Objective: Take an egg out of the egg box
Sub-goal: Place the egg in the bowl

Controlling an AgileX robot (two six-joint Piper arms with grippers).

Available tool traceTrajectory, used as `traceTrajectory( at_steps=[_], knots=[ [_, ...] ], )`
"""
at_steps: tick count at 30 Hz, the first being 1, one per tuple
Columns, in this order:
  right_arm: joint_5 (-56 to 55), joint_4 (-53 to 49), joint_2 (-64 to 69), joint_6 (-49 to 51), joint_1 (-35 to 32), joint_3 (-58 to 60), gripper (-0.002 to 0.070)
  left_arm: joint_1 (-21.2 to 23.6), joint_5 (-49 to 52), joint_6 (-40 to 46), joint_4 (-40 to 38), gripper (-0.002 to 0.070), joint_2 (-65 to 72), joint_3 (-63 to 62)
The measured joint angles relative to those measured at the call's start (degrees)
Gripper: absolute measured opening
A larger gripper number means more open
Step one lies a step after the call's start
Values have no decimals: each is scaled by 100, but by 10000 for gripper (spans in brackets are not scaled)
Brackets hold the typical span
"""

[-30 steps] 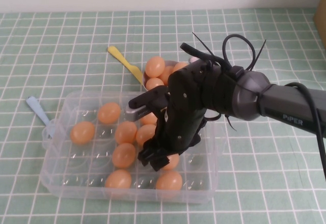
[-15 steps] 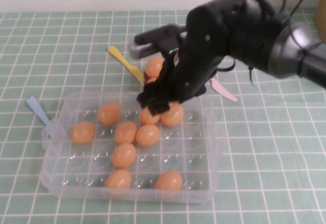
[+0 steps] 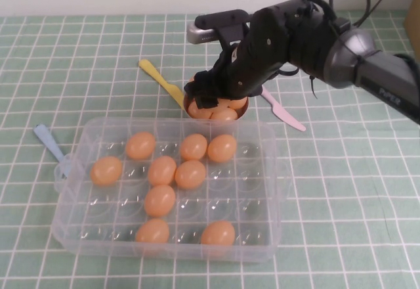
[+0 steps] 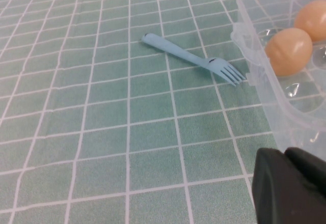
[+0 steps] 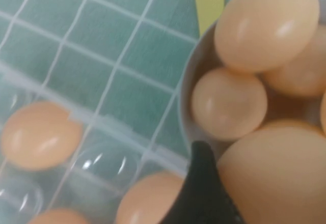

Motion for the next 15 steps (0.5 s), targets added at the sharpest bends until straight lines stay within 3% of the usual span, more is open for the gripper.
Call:
traceTrajectory(
  at_steps=[15],
  knots=[
    [-708,-21,416,-148,-70,-283,445,0,0,0,0,-4,0,0]
  ],
)
